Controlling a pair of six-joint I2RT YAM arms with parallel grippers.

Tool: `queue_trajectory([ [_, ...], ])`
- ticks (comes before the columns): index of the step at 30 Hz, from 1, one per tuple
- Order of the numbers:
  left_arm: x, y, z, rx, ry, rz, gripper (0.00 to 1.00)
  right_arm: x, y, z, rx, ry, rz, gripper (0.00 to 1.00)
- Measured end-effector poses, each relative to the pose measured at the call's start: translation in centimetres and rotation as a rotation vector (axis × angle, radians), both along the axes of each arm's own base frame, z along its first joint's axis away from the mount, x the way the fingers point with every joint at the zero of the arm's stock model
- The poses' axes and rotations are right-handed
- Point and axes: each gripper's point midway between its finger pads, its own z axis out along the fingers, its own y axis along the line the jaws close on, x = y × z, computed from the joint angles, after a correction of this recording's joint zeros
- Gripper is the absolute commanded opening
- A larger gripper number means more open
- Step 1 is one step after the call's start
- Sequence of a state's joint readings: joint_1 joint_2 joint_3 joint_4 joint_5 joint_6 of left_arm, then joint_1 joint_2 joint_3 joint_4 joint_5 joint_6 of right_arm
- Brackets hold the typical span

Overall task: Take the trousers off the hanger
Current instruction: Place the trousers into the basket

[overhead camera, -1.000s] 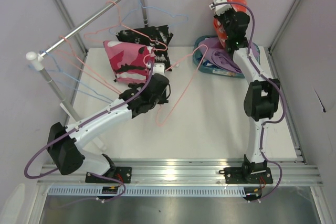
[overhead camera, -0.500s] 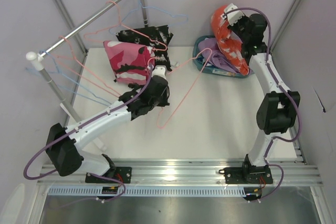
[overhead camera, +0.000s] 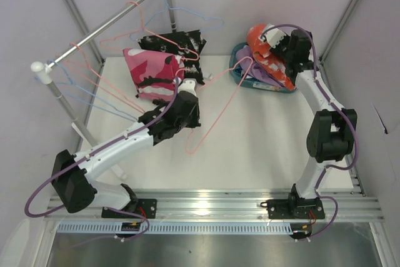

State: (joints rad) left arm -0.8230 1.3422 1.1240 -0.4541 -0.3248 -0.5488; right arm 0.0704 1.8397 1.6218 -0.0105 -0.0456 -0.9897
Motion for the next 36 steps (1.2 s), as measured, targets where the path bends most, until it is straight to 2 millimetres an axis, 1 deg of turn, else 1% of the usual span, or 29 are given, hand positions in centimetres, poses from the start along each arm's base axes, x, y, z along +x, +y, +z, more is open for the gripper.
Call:
queue_trajectory([
  [3,0.0,0.0,0.1,-0.002,0.000,-0.001,0.00,-0.7,-0.7,-1.6,-0.010,0.031,-0.027,0.00],
  [6,-0.2,-0.2,0.0,-0.007,0.006,-0.012,0.00,-1.7,-1.6,-2.0,-0.020,0.026,-0.051,0.00],
  [8,-0.2,-0.2,0.0,-0.008,0.008,-0.014,0.00,-2.0,-2.5,-1.7,-0.032,0.015,-0.074,0.00],
  [10,-0.2,-0.3,0.0,-0.009,0.009,-0.016,0.00,-2.0,-3.5,-1.2,-0.043,-0.003,-0.102,0.00],
  [14,-0.2,-0.4,-0.1,-0.009,0.014,-0.020,0.00,-2.0,-4.9,-0.6,-0.068,-0.021,-0.141,0.00],
  [17,-0.2,-0.5,-0.4,-0.004,0.020,-0.021,0.00,-1.9,-5.2,0.3,-0.089,-0.036,-0.148,0.00],
  [20,-0.2,-0.6,-0.7,0.000,0.028,-0.025,0.00,-1.7,-5.3,1.7,-0.106,-0.059,-0.146,0.00],
  [22,-0.2,-0.7,-0.7,0.000,0.029,-0.027,0.00,-1.7,-5.3,1.9,-0.107,-0.064,-0.147,0.00],
  [23,-0.2,-0.7,-0.7,-0.001,0.029,-0.028,0.00,-1.8,-5.3,1.7,-0.105,-0.056,-0.147,0.00],
  [25,-0.2,-0.7,-0.7,-0.001,0.029,-0.028,0.00,-2.1,-5.2,0.6,-0.100,-0.034,-0.146,0.00],
  [29,-0.2,-0.7,-0.7,-0.001,0.030,-0.028,0.00,-3.8,-4.7,-3.5,-0.080,0.059,-0.140,0.00],
  [30,-0.2,-0.7,-0.7,-0.001,0.030,-0.028,0.00,-4.3,-4.5,-4.5,-0.070,0.087,-0.139,0.06],
  [31,-0.2,-0.7,-0.7,-0.001,0.030,-0.029,0.00,-4.7,-4.3,-5.4,-0.058,0.121,-0.137,0.24],
  [32,-0.2,-0.7,-0.7,-0.001,0.030,-0.029,0.00,-4.9,-4.2,-5.8,-0.042,0.139,-0.139,0.48],
  [33,-0.2,-0.7,-0.7,-0.001,0.030,-0.030,0.00,-5.2,-4.0,-6.3,-0.015,0.169,-0.137,0.74],
  [35,-0.2,-0.7,-0.7,-0.002,0.031,-0.030,0.00,-6.1,-3.7,-7.0,0.037,0.235,-0.137,0.87],
  [36,-0.2,-0.7,-0.7,-0.002,0.031,-0.031,0.00,-6.4,-3.5,-7.1,0.070,0.263,-0.133,0.94],
])
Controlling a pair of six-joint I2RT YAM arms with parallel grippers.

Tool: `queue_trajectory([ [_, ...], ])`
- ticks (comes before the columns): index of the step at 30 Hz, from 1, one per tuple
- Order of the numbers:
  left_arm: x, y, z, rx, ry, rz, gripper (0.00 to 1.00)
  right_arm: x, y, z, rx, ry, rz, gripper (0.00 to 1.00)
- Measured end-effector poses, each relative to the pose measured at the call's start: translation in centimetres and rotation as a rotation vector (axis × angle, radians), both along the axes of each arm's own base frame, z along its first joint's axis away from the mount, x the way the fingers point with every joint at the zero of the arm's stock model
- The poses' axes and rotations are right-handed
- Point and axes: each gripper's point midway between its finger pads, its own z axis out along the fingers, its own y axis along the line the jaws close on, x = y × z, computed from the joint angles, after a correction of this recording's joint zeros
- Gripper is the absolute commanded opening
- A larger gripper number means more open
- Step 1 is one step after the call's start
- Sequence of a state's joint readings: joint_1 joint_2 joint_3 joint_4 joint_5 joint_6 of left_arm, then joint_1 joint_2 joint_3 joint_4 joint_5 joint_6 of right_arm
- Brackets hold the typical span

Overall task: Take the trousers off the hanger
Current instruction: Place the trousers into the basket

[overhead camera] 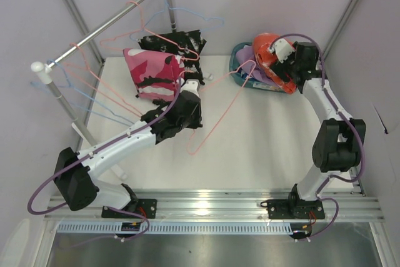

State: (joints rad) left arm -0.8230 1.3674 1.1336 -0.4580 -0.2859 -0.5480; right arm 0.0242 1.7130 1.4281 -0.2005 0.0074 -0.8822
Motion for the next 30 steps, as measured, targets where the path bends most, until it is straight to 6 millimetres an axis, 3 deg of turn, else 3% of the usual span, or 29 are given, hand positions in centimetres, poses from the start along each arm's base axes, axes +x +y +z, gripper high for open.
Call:
queue_trajectory([
  [2,0.0,0.0,0.0,-0.001,0.000,0.000,0.00,-0.7,0.7,0.6,0.099,0.033,0.009,0.99],
  [5,0.0,0.0,0.0,0.001,0.000,0.001,0.00,-2.3,2.0,3.0,0.287,0.046,0.040,0.99],
  [13,0.0,0.7,-0.3,0.036,-0.002,0.015,0.00,-8.3,4.4,15.2,0.714,-0.125,0.126,0.98],
  [15,0.2,1.0,-0.3,0.050,-0.011,0.022,0.00,-8.2,4.9,18.4,0.829,-0.186,0.105,0.91],
  [18,0.2,1.2,0.0,0.059,-0.026,0.026,0.00,-6.1,4.6,20.7,0.996,-0.239,0.026,0.87],
  [21,0.0,1.2,0.3,0.061,-0.039,0.027,0.00,-3.1,3.7,18.7,1.125,-0.222,-0.097,0.86],
  [26,-0.6,0.6,0.4,0.067,-0.048,0.011,0.00,2.0,2.3,9.2,1.163,-0.106,-0.355,0.86],
  [30,-0.8,0.5,0.5,0.073,-0.055,0.009,0.00,3.9,3.2,2.2,1.126,0.015,-0.455,0.86],
])
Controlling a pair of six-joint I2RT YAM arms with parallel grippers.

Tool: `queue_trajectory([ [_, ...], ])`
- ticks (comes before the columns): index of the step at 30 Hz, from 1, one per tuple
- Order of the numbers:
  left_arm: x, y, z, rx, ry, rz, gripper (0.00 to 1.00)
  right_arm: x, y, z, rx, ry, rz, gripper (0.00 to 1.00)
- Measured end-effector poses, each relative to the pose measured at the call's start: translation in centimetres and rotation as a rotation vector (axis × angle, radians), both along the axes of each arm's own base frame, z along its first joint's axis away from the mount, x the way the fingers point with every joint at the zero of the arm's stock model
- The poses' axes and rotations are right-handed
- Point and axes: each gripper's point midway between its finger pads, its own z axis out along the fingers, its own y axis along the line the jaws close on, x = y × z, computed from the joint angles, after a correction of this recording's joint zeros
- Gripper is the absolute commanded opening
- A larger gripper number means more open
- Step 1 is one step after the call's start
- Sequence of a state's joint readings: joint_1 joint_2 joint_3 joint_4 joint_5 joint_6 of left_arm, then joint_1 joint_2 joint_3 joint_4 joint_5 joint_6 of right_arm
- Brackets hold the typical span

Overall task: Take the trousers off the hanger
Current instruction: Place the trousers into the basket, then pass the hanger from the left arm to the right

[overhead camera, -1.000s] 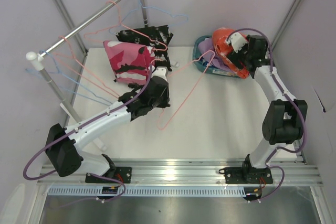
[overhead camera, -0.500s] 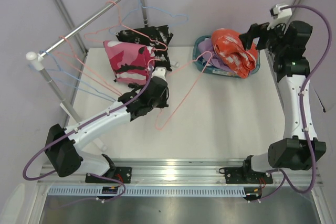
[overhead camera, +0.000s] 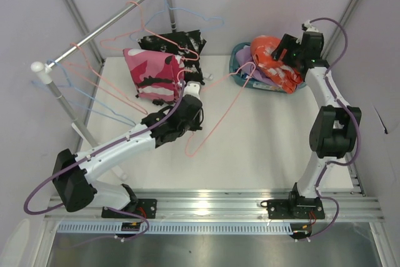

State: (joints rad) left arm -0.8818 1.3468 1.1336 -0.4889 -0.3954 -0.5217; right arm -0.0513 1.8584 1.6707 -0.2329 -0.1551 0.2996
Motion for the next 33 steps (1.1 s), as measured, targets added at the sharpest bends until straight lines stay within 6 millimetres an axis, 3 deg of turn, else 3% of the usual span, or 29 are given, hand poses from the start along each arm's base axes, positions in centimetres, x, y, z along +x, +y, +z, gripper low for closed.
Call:
queue_trajectory([
  [3,0.1,0.3,0.0,0.014,-0.011,0.013,0.00,0.4,1.1,-2.8,0.000,0.058,0.017,0.87],
  [5,0.2,0.6,0.0,0.032,-0.019,0.020,0.00,0.2,1.6,-3.4,-0.002,0.081,0.025,0.87],
  [9,0.4,1.2,0.0,0.073,-0.037,0.019,0.00,0.0,1.2,-1.5,-0.023,0.079,0.011,0.89],
  [12,0.5,1.5,0.2,0.102,-0.054,0.019,0.00,-0.8,0.9,2.8,-0.031,0.032,-0.002,0.88],
  [16,1.0,1.8,1.1,0.126,-0.087,0.027,0.00,-4.6,2.0,11.5,-0.033,-0.125,0.008,0.82],
  [18,1.3,1.9,1.8,0.132,-0.105,0.035,0.00,-8.1,4.7,16.5,-0.017,-0.230,0.061,0.74],
  [21,1.7,1.9,2.8,0.135,-0.130,0.046,0.00,-13.6,10.4,20.2,0.035,-0.320,0.195,0.67],
  [24,2.1,2.0,3.8,0.137,-0.152,0.054,0.00,-18.1,16.4,19.1,0.092,-0.286,0.340,0.61],
  [26,2.2,1.9,4.4,0.134,-0.164,0.055,0.00,-20.3,19.5,16.3,0.114,-0.210,0.408,0.59],
  [27,2.2,1.9,4.6,0.131,-0.167,0.054,0.00,-20.7,20.4,14.9,0.121,-0.175,0.421,0.59],
  [31,2.0,1.7,5.2,0.109,-0.173,0.042,0.00,-21.5,22.1,6.1,0.101,0.048,0.422,0.50],
  [33,1.8,1.7,5.7,0.094,-0.179,0.035,0.00,-21.6,22.7,4.0,0.092,0.106,0.421,0.47],
])
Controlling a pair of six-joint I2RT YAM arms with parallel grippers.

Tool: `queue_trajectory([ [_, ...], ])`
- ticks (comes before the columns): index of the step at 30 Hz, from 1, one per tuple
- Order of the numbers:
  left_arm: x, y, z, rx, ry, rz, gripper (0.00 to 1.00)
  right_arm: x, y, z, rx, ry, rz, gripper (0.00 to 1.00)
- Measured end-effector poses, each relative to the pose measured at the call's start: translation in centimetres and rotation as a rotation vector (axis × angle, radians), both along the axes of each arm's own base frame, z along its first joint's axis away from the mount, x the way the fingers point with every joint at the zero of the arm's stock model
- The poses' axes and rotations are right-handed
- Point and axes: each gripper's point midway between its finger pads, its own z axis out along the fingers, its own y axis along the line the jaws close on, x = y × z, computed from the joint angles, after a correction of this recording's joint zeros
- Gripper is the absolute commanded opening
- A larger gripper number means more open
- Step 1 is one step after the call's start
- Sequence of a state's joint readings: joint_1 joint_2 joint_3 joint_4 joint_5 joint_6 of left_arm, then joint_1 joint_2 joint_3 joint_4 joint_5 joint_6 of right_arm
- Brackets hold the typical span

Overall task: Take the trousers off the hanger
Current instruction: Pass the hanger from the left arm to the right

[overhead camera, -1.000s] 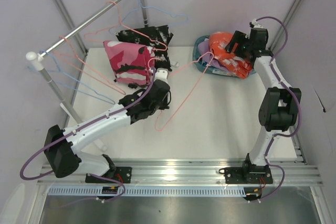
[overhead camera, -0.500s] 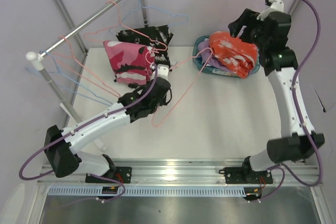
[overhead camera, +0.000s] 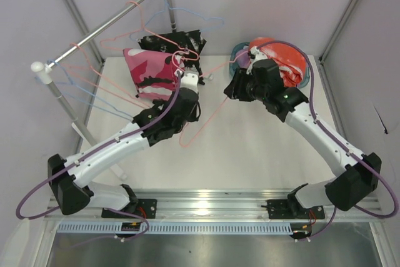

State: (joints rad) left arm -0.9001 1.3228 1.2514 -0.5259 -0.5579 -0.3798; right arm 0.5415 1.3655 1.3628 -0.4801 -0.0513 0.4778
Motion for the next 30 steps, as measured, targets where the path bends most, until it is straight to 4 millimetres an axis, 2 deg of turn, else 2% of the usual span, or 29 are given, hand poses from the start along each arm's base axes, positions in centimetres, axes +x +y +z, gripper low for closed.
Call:
queue_trajectory([
  [3,-0.7,0.0,1.1,-0.032,-0.013,-0.017,0.00,0.1,1.0,-0.9,-0.005,0.018,0.014,0.43],
  [7,-1.8,0.1,3.1,-0.106,-0.041,-0.059,0.00,0.3,2.7,-1.4,0.016,0.021,0.045,0.27],
  [8,-2.1,0.0,3.7,-0.141,-0.056,-0.078,0.00,0.5,3.4,-1.7,0.032,0.032,0.054,0.21],
  [10,-3.1,-0.1,4.3,-0.194,-0.070,-0.123,0.00,0.7,4.2,-1.9,0.055,0.041,0.067,0.18],
  [13,-4.4,-0.7,4.4,-0.252,-0.078,-0.197,0.00,1.0,5.5,-1.8,0.094,0.043,0.098,0.15],
  [17,-5.4,-1.5,4.2,-0.300,-0.090,-0.275,0.00,1.2,6.1,-1.1,0.124,0.021,0.113,0.09],
  [27,-6.5,-2.5,5.6,-0.402,-0.150,-0.365,0.00,1.7,7.2,1.0,0.197,-0.041,0.140,0.12],
  [29,-6.7,-2.8,5.8,-0.412,-0.150,-0.379,0.00,1.7,7.3,1.1,0.202,-0.044,0.146,0.19],
  [30,-6.7,-2.8,5.8,-0.416,-0.147,-0.380,0.00,1.6,7.3,1.1,0.205,-0.043,0.147,0.29],
])
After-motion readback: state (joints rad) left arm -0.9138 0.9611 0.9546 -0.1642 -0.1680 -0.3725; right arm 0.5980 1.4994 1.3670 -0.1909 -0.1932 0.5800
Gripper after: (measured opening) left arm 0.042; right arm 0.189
